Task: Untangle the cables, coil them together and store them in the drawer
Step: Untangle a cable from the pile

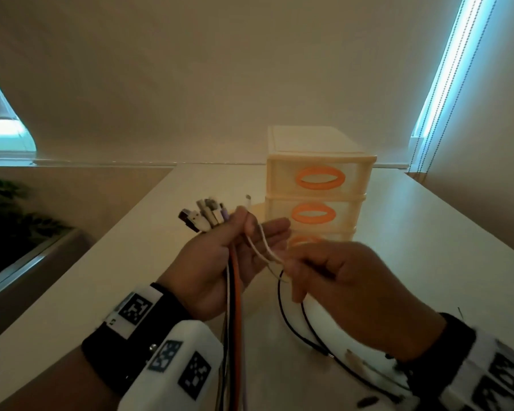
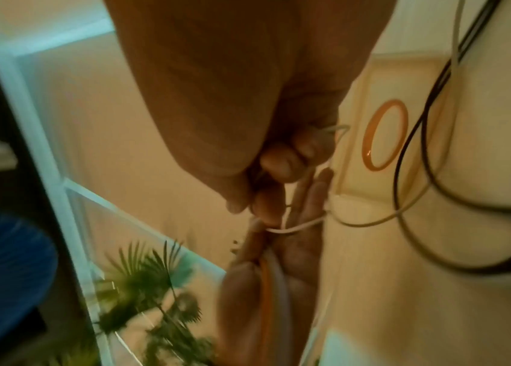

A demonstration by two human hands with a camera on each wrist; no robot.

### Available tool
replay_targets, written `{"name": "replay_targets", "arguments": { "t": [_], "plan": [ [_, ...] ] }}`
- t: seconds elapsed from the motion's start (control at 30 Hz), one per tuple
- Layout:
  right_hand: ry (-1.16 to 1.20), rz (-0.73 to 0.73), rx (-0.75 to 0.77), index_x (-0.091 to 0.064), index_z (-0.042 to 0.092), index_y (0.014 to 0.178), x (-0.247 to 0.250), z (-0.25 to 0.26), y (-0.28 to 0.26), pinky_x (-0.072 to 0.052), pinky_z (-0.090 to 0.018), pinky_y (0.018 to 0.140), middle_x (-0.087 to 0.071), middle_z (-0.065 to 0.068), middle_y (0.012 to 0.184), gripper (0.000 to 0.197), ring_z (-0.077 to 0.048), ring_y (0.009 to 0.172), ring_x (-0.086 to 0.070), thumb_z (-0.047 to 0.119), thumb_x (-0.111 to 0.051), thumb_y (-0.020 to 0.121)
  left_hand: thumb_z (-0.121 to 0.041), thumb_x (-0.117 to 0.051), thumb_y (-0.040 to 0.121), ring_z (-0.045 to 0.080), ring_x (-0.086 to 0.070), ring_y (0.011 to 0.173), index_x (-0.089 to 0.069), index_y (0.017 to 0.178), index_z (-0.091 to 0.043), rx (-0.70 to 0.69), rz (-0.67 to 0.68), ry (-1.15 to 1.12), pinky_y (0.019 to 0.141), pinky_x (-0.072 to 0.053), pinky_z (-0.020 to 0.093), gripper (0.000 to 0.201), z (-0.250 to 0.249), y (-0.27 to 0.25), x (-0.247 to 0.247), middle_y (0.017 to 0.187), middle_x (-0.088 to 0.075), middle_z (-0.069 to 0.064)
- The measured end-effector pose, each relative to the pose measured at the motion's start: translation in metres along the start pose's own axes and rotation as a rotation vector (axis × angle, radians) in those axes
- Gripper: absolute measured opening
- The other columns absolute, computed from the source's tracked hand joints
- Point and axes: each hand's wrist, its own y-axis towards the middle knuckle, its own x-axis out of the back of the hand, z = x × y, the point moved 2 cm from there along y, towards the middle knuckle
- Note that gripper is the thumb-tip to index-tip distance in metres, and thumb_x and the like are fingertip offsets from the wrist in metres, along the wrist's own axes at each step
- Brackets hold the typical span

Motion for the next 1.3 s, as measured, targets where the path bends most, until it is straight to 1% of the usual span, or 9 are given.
{"name": "replay_targets", "arguments": {
  "t": [0.17,0.27,0.4,0.7,0.83,0.97,1.03,1.17,1.3],
  "plan": [
    [-0.107,0.148,-0.247,-0.07,0.034,0.087,-0.002,-0.024,0.0,-0.056,-0.022,0.066,-0.072,0.015,0.077,0.019,-0.003,0.064,-0.065,0.039,-0.056,0.098,-0.036,-0.044,0.105,0.021,-0.073,0.081,-0.051,0.072,-0.012,-0.03,-0.078,-0.257,0.069,-0.061,0.029,0.041,-0.004,0.001,0.005,0.086,-0.07,0.008],
    [-0.214,0.073,-0.258,-0.066,0.026,0.075,0.002,-0.034,0.0,-0.054,-0.027,0.065,-0.068,0.01,0.075,0.038,-0.006,0.063,-0.062,0.055,-0.052,0.094,-0.035,-0.043,0.105,0.011,-0.047,0.052,-0.049,0.073,-0.015,-0.042,-0.042,-0.24,0.049,-0.042,0.021,0.038,-0.007,0.001,0.004,0.066,-0.045,-0.002],
    [-0.08,0.156,-0.234,-0.067,0.034,0.081,-0.001,-0.032,-0.002,-0.049,-0.018,0.065,-0.065,0.016,0.073,0.023,0.0,0.068,-0.06,0.038,-0.054,0.099,-0.035,-0.042,0.105,0.008,-0.035,0.046,-0.049,0.076,-0.016,-0.041,-0.014,-0.214,0.045,-0.032,0.02,0.036,-0.009,0.003,0.007,0.067,-0.042,-0.002],
    [-0.222,0.366,-0.476,-0.07,0.028,0.08,0.024,-0.041,-0.007,-0.049,-0.02,0.064,-0.066,0.009,0.063,0.031,0.0,0.056,-0.056,0.041,-0.05,0.101,-0.036,-0.041,0.106,0.006,-0.034,0.042,-0.048,0.077,-0.017,-0.017,0.027,-0.197,0.042,-0.033,0.02,0.035,-0.012,0.001,0.009,0.065,-0.04,-0.005],
    [-0.308,-0.004,-0.481,-0.067,0.022,0.071,0.038,-0.04,-0.002,-0.046,-0.018,0.053,-0.066,0.004,0.062,0.036,-0.002,0.051,-0.056,0.044,-0.056,0.098,-0.037,-0.047,0.102,0.01,-0.044,0.044,-0.049,0.076,-0.017,0.132,0.23,0.015,0.045,-0.038,0.022,0.033,-0.001,-0.009,-0.003,0.065,-0.052,-0.001],
    [-0.11,-0.302,-0.313,-0.068,0.021,0.076,0.026,-0.028,0.001,-0.05,-0.032,0.059,-0.066,0.002,0.063,0.027,-0.008,0.054,-0.057,0.037,-0.059,0.097,-0.032,-0.043,0.105,0.037,-0.071,0.102,-0.057,0.071,-0.012,0.288,0.387,0.197,0.09,-0.058,0.036,0.042,0.013,-0.021,-0.018,0.11,-0.071,0.025],
    [0.049,-0.38,-0.186,-0.07,0.023,0.08,0.017,-0.019,-0.001,-0.048,-0.026,0.055,-0.066,0.004,0.064,0.018,-0.008,0.053,-0.058,0.03,-0.064,0.095,-0.03,-0.042,0.104,0.031,-0.072,0.104,-0.065,0.066,-0.012,0.295,0.311,0.194,0.101,-0.054,0.039,0.048,0.015,-0.022,-0.021,0.097,-0.075,0.016],
    [0.004,-0.206,0.111,-0.077,0.027,0.097,0.003,-0.002,-0.008,-0.053,-0.018,0.053,-0.07,0.017,0.078,0.012,-0.011,0.059,-0.065,0.022,-0.066,0.096,-0.033,-0.046,0.103,0.021,-0.072,0.088,-0.059,0.073,-0.008,0.137,0.13,0.057,0.089,-0.059,0.034,0.041,0.01,-0.015,-0.021,0.092,-0.073,0.01],
    [-0.002,0.02,0.011,-0.074,0.034,0.108,-0.001,-0.014,-0.008,-0.059,-0.027,0.06,-0.072,0.015,0.081,0.018,-0.012,0.063,-0.067,0.025,-0.063,0.097,-0.038,-0.041,0.103,0.031,-0.072,0.105,-0.047,0.074,-0.011,0.009,-0.037,-0.143,0.088,-0.058,0.033,0.04,0.0,-0.007,-0.016,0.112,-0.073,0.021]
  ]
}}
